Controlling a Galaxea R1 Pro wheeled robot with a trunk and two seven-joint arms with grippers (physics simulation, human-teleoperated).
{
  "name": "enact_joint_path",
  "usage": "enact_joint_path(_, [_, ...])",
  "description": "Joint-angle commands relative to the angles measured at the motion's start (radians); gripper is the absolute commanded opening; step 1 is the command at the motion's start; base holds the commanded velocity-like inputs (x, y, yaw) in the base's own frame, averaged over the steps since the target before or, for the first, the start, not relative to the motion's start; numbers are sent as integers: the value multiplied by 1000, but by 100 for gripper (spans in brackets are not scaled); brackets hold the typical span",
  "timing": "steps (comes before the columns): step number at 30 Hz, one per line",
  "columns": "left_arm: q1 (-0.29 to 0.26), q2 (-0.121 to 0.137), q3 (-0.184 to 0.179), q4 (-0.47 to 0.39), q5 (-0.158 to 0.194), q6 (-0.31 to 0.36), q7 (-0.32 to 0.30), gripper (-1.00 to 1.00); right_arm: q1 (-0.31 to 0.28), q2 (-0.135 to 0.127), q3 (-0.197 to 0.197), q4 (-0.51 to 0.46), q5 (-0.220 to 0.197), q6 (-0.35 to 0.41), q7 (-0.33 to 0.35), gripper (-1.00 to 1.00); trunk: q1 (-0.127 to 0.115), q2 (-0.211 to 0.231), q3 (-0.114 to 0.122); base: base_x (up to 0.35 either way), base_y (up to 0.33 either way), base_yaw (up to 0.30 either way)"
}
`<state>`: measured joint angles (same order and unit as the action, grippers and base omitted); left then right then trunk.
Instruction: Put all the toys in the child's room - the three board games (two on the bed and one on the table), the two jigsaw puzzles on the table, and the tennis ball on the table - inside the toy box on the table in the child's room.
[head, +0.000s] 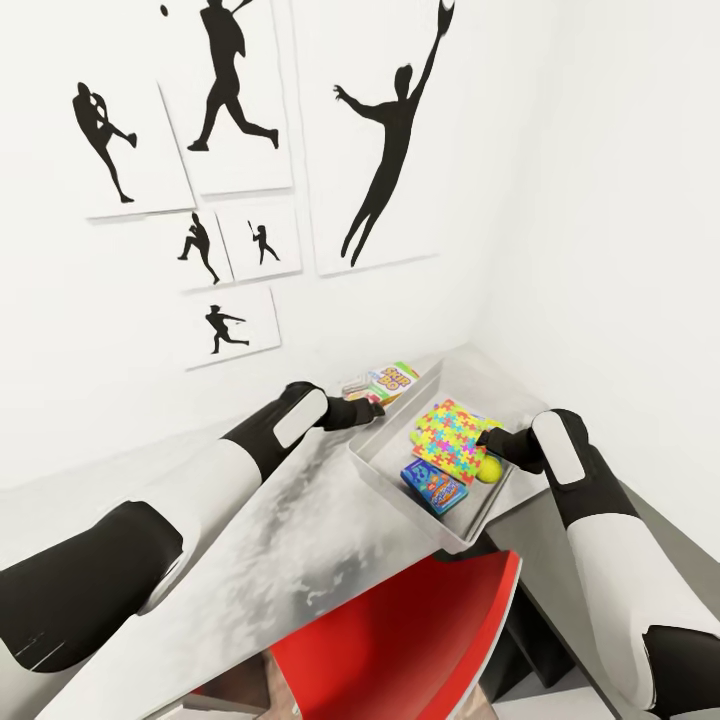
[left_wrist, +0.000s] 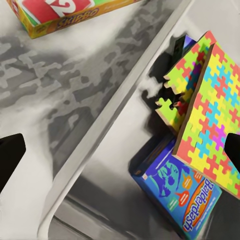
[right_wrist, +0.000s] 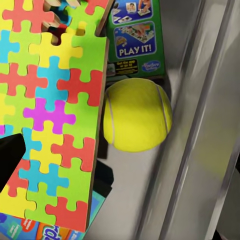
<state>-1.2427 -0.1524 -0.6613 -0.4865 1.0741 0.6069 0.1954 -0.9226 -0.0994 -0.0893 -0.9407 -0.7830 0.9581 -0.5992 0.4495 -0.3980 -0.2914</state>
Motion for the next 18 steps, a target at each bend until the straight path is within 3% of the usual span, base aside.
enact_joint_path(1, [-1, 1, -8, -1, 11, 1, 9, 100, -1, 0, 0, -1, -10, 2, -10, 100, 1, -2, -3, 0, 0, 0])
enact_joint_path(18, [-1, 1, -17, -1, 11, 1, 9, 100, -1, 0, -1, -1, -10, 3, -10, 100, 1, -2, -12, 0, 0, 0])
